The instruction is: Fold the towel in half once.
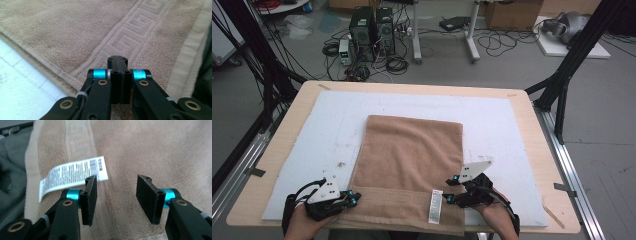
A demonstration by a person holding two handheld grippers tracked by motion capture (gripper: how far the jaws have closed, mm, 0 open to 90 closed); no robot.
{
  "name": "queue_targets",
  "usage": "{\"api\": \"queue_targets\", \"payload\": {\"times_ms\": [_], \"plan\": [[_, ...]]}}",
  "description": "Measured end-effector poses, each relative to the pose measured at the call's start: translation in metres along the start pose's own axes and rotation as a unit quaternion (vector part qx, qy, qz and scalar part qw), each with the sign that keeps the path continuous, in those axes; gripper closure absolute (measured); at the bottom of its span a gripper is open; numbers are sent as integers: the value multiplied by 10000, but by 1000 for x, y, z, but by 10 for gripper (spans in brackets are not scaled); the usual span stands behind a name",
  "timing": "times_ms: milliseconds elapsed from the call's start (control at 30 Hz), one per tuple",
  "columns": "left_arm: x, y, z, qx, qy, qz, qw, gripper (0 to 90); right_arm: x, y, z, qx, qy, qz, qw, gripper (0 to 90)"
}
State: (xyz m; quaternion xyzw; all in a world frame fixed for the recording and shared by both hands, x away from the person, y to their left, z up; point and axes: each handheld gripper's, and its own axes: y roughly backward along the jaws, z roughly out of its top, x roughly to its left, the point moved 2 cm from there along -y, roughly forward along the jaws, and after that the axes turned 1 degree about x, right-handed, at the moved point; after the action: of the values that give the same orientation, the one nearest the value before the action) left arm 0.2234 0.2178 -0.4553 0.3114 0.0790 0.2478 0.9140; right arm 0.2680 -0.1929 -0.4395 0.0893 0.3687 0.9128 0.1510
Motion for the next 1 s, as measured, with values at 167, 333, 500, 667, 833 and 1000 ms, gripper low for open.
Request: {"api": "queue_targets", "payload": {"times_ms": [167, 333, 500, 667, 833, 1000], "plan": [[-4, 9, -3, 76, -32, -68, 9999, 900, -1, -1, -2, -1, -61, 4, 10000, 499], [1, 13, -7, -42, 108, 17, 9999, 895, -4, -2, 1, -42, -69, -50, 10000, 484], [8, 12, -2, -178, 238, 158, 9994, 795, -9, -3, 3, -122, -140, -115, 9998, 456], [17, 7, 6, -327, 423, 253, 9982, 696, -18, 1, 4, -217, -313, -211, 9991, 420], [28, 1, 16, -422, 577, 286, 9970, 610, -27, 3, 7, -307, -430, -307, 9981, 363], [36, -2, 26, -508, 635, 373, 9960, 547, -38, 8, 12, -449, -583, -403, 9965, 289]]}}
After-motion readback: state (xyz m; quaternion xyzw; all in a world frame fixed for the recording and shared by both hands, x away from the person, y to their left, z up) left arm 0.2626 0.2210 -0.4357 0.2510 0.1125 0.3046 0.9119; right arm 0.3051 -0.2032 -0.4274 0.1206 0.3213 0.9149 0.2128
